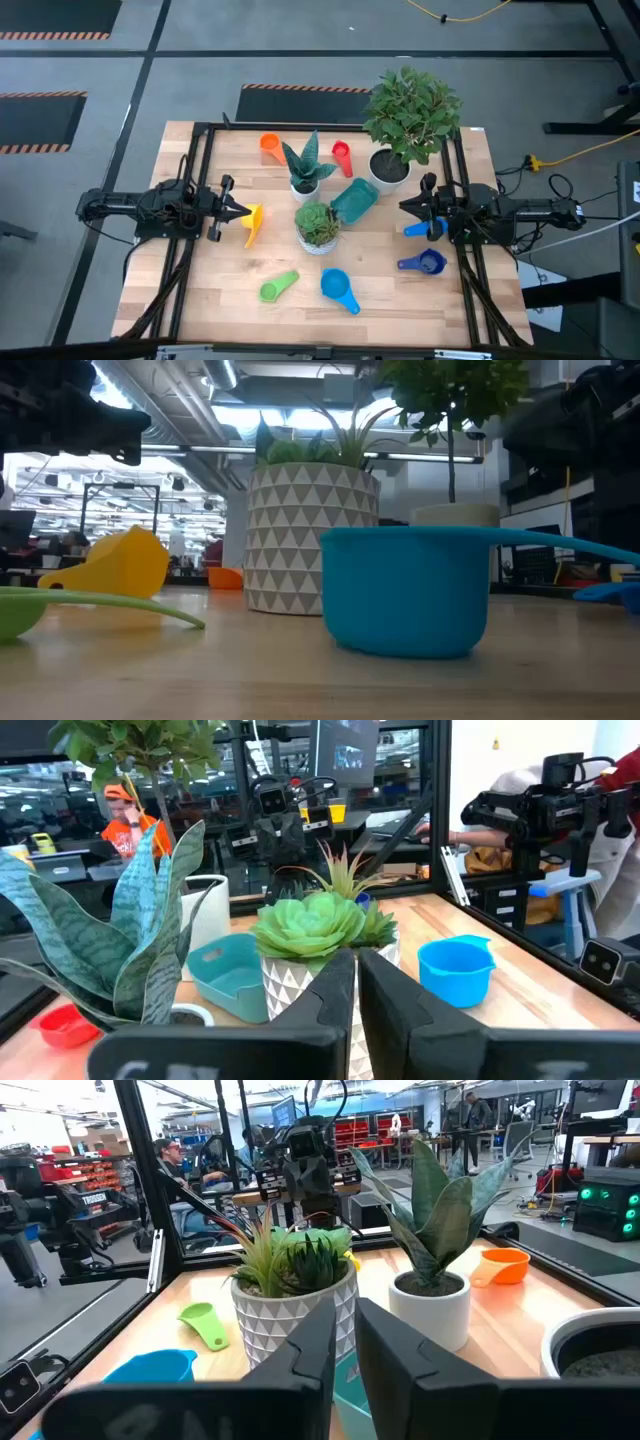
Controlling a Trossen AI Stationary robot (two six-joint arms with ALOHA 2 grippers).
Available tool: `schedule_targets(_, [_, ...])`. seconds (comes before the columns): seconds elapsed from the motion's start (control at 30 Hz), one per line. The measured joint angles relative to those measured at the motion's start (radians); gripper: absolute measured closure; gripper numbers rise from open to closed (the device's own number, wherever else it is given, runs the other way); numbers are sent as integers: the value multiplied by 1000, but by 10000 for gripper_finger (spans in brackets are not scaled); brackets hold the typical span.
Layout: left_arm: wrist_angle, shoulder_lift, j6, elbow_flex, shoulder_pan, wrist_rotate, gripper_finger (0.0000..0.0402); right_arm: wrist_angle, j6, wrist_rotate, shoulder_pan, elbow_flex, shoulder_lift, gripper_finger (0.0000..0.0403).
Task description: Nest measuring cups in basket
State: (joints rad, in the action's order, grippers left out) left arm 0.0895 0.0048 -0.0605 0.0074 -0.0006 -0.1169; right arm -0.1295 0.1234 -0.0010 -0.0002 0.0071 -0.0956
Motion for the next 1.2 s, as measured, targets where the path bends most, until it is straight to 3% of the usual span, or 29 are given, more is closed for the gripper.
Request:
schedule_targets(0.33, [0,0,0,0,0,0,400,0,0,0,0,0,0,356])
schedule_targets(0.9, [0,0,0,0,0,0,372,0,0,0,0,0,0,356])
schedule_targets(1.2, [0,0,0,0,0,0,382,0,0,0,0,0,0,356])
